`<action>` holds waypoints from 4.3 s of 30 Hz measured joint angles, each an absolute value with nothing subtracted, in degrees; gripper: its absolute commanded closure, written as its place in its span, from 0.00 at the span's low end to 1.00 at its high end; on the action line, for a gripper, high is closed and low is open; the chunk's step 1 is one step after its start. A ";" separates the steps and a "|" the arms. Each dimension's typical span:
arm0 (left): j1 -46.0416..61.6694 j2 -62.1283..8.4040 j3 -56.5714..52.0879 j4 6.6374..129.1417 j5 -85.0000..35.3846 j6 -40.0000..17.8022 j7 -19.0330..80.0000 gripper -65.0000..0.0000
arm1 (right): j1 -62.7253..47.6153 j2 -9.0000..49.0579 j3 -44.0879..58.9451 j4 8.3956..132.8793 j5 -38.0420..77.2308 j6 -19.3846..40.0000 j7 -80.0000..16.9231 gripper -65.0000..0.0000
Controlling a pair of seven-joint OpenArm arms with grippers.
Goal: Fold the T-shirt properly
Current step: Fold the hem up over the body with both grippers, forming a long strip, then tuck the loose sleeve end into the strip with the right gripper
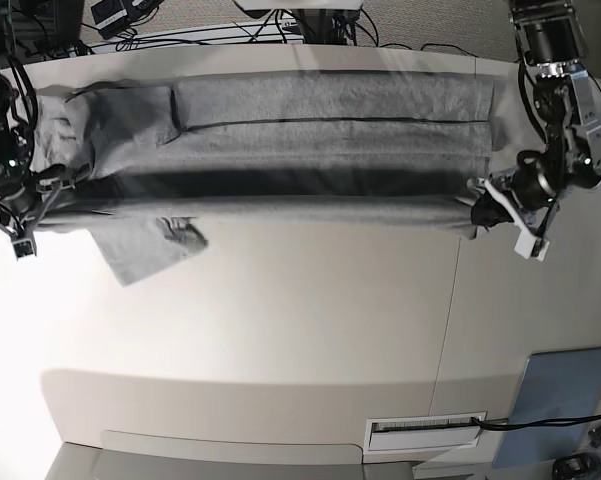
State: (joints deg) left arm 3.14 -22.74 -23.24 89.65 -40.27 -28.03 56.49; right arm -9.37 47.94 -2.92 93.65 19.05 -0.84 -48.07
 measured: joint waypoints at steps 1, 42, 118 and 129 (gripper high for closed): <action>3.97 -22.74 -23.79 89.95 -40.82 -28.60 56.38 1.00 | -10.92 47.94 -1.85 94.37 18.92 -0.82 -48.07 1.00; 10.09 -24.75 -24.23 93.76 -45.74 -28.82 68.71 1.00 | -18.72 42.22 -0.01 96.66 6.20 -1.26 -53.60 1.00; 11.35 -24.73 -24.34 93.80 -42.70 -31.97 64.60 0.39 | 14.39 30.30 0.62 78.00 18.96 25.74 -54.41 1.00; 11.44 -24.71 -24.45 93.80 -42.44 -31.99 63.81 0.39 | -13.39 35.86 0.43 113.23 19.38 15.55 -53.21 1.00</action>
State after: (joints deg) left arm 11.44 -24.71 -24.45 93.80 -42.44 -31.99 63.81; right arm -13.39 35.86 0.43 113.23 19.38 15.55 -53.21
